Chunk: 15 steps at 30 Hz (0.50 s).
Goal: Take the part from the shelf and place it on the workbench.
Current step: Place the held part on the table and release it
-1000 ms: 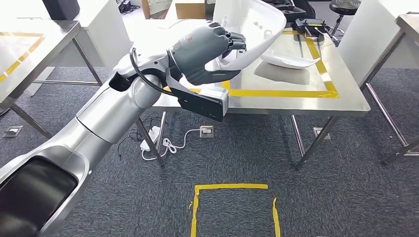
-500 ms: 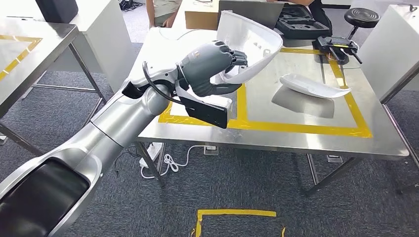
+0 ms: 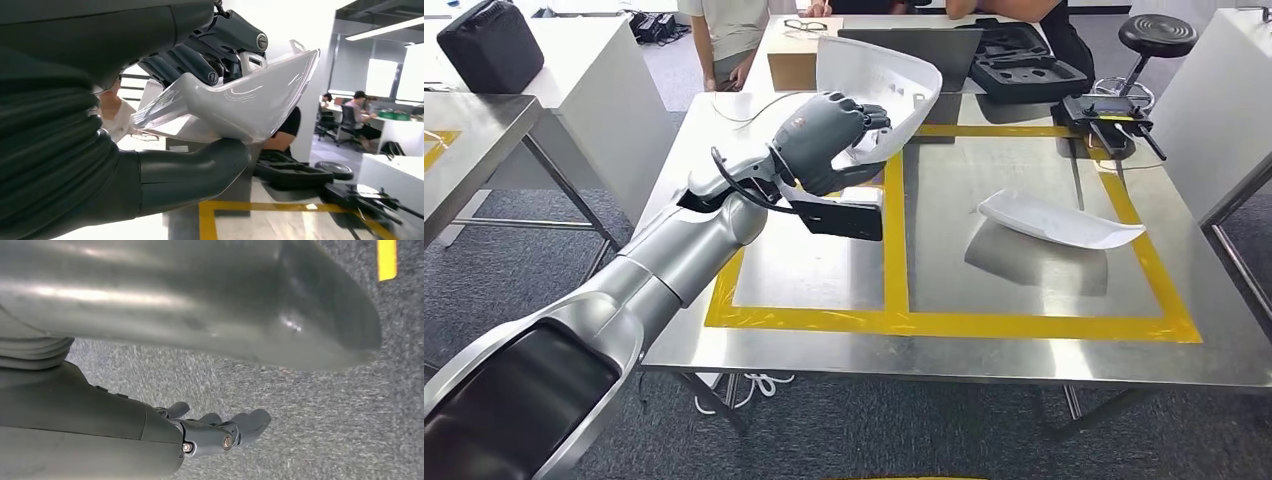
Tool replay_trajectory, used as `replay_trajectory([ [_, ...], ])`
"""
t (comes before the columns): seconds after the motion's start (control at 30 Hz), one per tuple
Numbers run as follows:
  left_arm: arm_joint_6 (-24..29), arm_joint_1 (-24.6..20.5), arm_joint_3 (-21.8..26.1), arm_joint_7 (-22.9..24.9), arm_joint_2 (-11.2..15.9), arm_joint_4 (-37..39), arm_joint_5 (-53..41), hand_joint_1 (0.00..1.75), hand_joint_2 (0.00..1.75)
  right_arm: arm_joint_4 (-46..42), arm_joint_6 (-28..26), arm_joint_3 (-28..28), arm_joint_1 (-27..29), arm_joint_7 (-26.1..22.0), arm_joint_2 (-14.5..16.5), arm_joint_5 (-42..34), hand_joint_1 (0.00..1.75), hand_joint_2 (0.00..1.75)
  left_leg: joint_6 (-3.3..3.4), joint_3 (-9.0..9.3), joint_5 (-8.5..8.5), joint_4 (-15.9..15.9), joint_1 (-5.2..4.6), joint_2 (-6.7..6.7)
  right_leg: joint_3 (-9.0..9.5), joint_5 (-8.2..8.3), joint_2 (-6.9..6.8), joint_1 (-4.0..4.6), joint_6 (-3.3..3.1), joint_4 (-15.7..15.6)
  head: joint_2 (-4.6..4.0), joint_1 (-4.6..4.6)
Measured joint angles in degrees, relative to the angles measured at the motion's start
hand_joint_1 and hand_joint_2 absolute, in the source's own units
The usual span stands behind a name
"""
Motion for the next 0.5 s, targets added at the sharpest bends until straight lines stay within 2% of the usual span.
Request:
replay_trajectory([
  [0.07,1.2,0.4,0.9,1.0,0.4,1.9,0.4,1.75,1.75,0.0,0.0,-0.2,0.1,-0.1,0.4,0.1,0.00,0.00,0.98,0.11,9.63,-6.9,-0.53,-0.16,1.45,-1.69,0.33,0.37,0.15,0.3,0.00,0.03],
  [0.1,1.4,0.6,1.2,1.3,0.6,2.7,0.5,1.75,1.75,0.1,0.0,-0.2,0.0,-0.1,0.5,0.1,0.00,0.00,1.34,0.26,13.39,-8.8,-0.73,-0.31,1.76,-2.53,0.53,0.51,0.34,0.5,0.00,0.01],
  [0.13,1.7,0.7,1.5,1.7,0.8,3.3,0.6,1.75,1.75,0.1,0.0,-0.3,0.0,-0.1,0.6,0.1,0.00,0.00,1.58,0.32,15.26,-9.6,-0.85,-0.48,1.97,-3.25,0.73,0.61,0.61,0.7,0.00,0.02],
  [0.2,2.4,0.9,2.1,2.9,0.9,4.0,0.8,1.75,1.75,0.1,0.0,-0.4,0.1,-0.1,0.6,0.1,0.00,0.00,2.02,0.70,16.05,-9.4,-0.63,-0.64,2.28,-4.44,0.75,0.73,1.22,0.9,0.00,0.02],
  [0.27,3.5,0.9,3.0,4.1,1.0,4.7,1.1,1.75,1.75,0.1,0.0,-0.4,0.0,0.0,0.6,0.3,0.00,0.00,2.52,1.03,15.85,-9.7,-0.28,-0.63,1.39,-6.31,0.26,0.62,1.83,3.3,0.00,0.07],
  [0.3,4.0,0.9,3.5,4.4,1.2,5.1,1.3,1.75,1.75,0.1,0.0,-0.4,-0.1,0.1,0.6,0.4,0.00,0.00,2.73,1.16,15.67,-9.8,-0.19,-0.60,-0.17,-7.86,0.00,0.42,2.15,6.1,0.00,0.09],
  [0.37,4.7,1.4,4.5,4.7,1.8,6.1,1.4,1.75,1.75,0.1,-0.1,-0.4,-0.2,0.3,0.6,0.6,0.00,0.00,2.94,1.20,15.21,-9.8,-0.16,-0.54,-4.76,-10.74,-0.19,0.09,2.75,13.7,0.00,0.09],
  [0.4,4.9,1.8,5.0,4.7,2.2,6.6,1.4,1.75,1.75,0.1,-0.1,-0.4,-0.2,0.4,0.6,0.8,0.00,0.00,2.90,1.20,14.98,-9.6,-0.12,-0.55,-6.72,-11.04,-0.21,-0.08,2.99,16.3,0.00,0.08],
  [0.43,5.2,2.3,5.5,4.8,2.6,7.1,1.4,1.75,1.75,0.1,-0.1,-0.4,-0.1,0.5,0.6,0.9,0.00,0.00,2.77,1.20,14.75,-9.4,-0.03,-0.60,-7.80,-10.14,-0.22,-0.24,3.17,16.9,0.00,0.08],
  [0.47,5.5,2.7,5.9,4.8,2.9,7.4,1.3,1.75,1.75,0.1,-0.2,-0.4,0.0,0.6,0.6,1.0,0.00,0.00,2.58,1.20,14.49,-9.1,0.11,-0.67,-7.74,-8.12,-0.24,-0.40,3.35,15.2,0.00,0.08],
  [0.5,5.8,3.0,6.2,4.8,3.3,7.7,1.3,1.75,1.75,0.1,-0.2,-0.4,0.0,0.6,0.6,1.1,0.00,0.00,2.29,1.18,14.22,-8.7,0.28,-0.76,-6.68,-5.46,-0.26,-0.58,3.54,11.6,0.00,0.09],
])
